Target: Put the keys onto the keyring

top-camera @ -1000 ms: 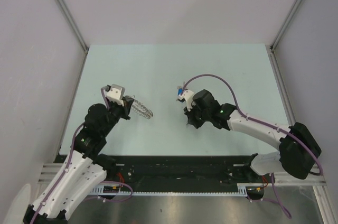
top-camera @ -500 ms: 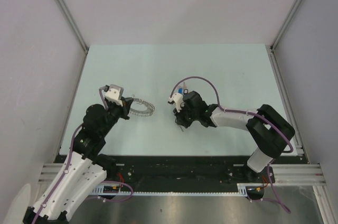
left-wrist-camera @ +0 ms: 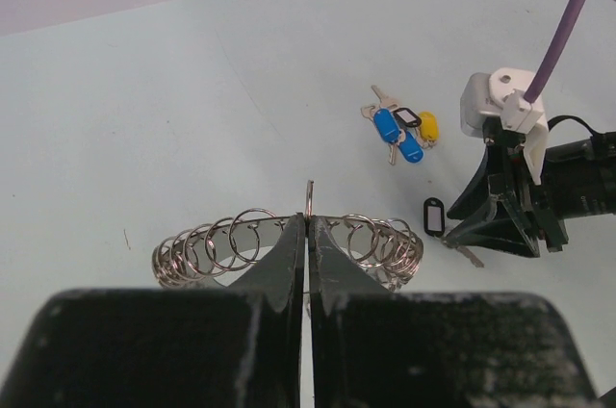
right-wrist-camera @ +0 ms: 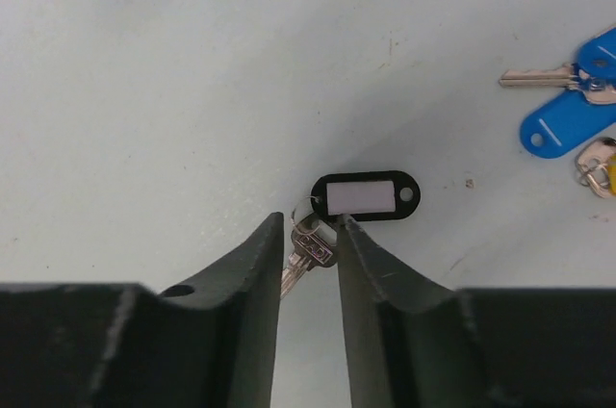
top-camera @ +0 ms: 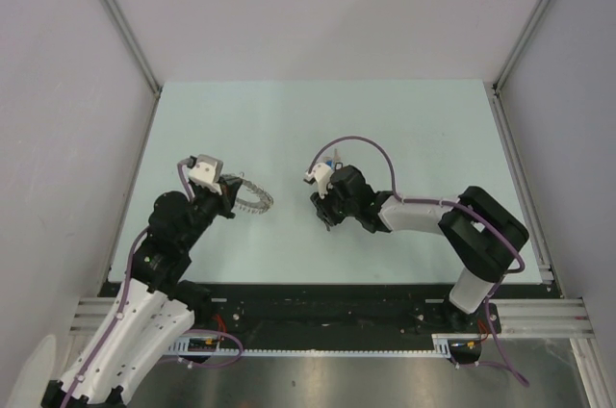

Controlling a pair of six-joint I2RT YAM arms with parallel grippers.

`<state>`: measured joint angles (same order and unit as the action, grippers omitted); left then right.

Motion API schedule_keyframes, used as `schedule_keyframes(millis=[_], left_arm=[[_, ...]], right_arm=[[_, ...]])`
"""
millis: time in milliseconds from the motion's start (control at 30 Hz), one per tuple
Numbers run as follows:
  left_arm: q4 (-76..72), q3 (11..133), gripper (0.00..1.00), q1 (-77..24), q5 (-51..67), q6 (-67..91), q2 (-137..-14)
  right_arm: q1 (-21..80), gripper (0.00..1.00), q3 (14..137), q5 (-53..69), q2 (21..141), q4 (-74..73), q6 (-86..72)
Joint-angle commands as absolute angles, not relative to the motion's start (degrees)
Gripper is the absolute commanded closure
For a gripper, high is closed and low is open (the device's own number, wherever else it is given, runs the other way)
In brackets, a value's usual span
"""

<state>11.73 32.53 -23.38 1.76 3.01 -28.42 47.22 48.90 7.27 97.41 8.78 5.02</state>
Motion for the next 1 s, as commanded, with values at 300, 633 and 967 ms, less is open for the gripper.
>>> schedule_keyframes(millis=[300,633,967], left_arm=[[9.1,32.3,0.99,-22.3,2.9,2.7,-25.1],[9.2,32.3,0.98,-22.2,3.3,2.6,-24.3],[9.2,32.3,0.98,-22.2,3.6,2.6,-24.6]], right_arm=[[53.6,0.5,43.9,-7.7,91.1,18.5,4.5],[58.3,0.59,41.4,-17.2,96.1,24.9,9.5],[58.4,0.66,41.7,-19.9,100.1,26.1,11.3]])
